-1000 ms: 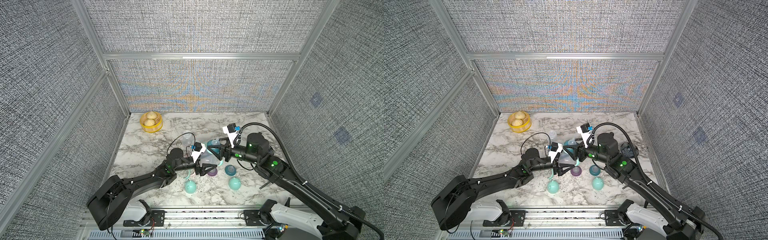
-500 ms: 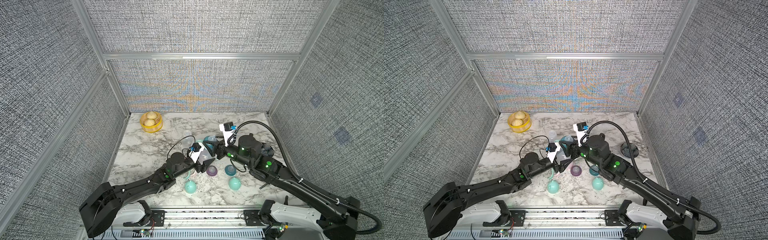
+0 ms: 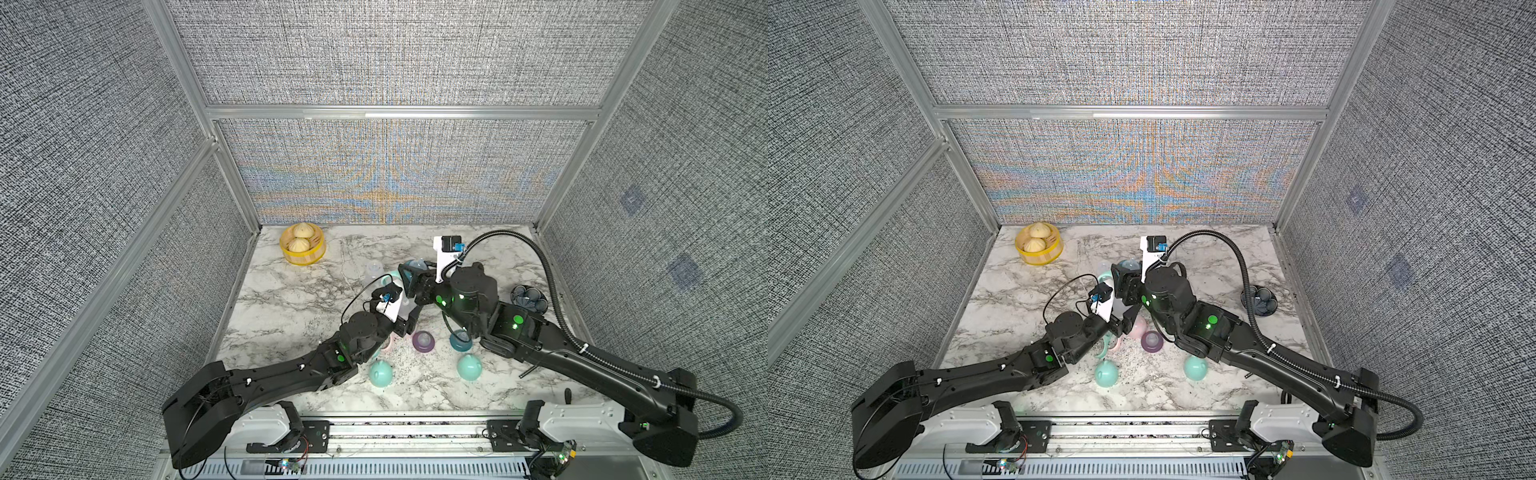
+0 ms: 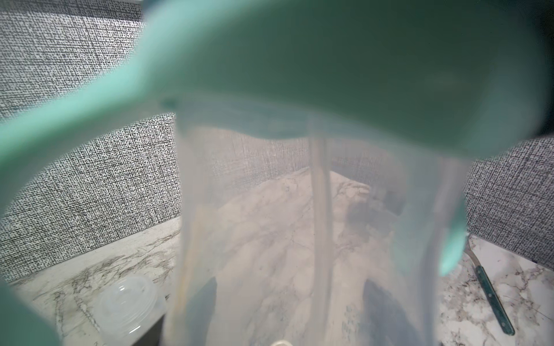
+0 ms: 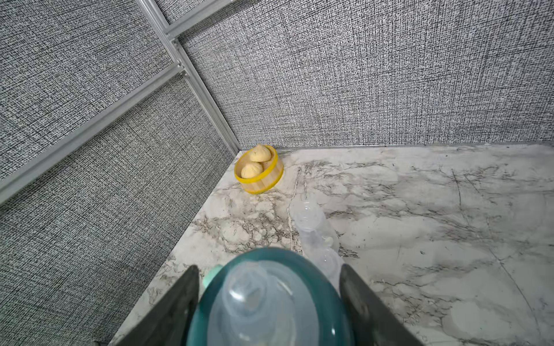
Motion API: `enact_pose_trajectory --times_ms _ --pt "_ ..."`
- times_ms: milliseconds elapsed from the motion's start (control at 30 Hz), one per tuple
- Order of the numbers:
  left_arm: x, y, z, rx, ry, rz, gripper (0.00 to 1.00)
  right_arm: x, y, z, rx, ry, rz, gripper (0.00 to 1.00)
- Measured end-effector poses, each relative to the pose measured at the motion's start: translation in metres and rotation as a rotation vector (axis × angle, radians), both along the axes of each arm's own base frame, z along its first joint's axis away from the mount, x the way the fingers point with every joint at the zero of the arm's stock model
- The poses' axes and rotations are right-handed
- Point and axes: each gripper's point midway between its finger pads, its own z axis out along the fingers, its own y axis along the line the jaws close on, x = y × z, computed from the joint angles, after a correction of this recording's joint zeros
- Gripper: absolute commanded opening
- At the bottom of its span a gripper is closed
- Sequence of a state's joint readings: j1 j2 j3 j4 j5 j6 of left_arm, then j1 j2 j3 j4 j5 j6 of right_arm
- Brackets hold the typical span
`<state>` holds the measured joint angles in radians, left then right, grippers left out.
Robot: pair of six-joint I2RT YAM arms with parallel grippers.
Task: Assemble the baby bottles
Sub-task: Screw the nipple onto the baby bottle.
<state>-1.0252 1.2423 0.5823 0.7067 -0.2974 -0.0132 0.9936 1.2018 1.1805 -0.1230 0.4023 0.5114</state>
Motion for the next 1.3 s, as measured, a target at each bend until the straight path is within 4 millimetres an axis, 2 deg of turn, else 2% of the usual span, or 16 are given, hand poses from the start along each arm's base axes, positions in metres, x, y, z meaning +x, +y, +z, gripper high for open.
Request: enact_pose_trajectory --times_ms 100,167,333,467,567,1000,1300 --pt "0.003 0.003 -0.009 0.036 0.015 0.021 0.00 0.002 -0.012 -0.003 -0.007 0.017 0.065 0.84" --pt "0.004 0.005 -0.015 0.056 0.029 0.027 0.00 0.001 -0.023 0.003 0.007 0.011 0.095 0.86" --pt "0.001 0.002 -0.016 0.052 0.052 -0.047 0.00 -0.022 -0.040 0.016 0.022 -0.037 0.249 0.87" --pt "-0.002 -0.003 -0.019 0.034 0.093 -0.137 0.00 -0.039 -0.036 0.016 0.008 -0.054 0.375 0.88" --pt "-0.009 -0.010 -0.023 0.015 0.130 -0.233 0.00 -0.048 -0.034 0.006 -0.007 -0.050 0.434 0.88" --pt "-0.033 -0.030 -0.021 -0.047 0.194 -0.457 0.00 -0.036 -0.025 -0.058 -0.043 0.075 0.432 0.87" --pt "-0.038 -0.034 -0.025 -0.060 0.209 -0.500 0.00 -0.026 -0.019 -0.058 0.022 0.070 0.409 0.80"
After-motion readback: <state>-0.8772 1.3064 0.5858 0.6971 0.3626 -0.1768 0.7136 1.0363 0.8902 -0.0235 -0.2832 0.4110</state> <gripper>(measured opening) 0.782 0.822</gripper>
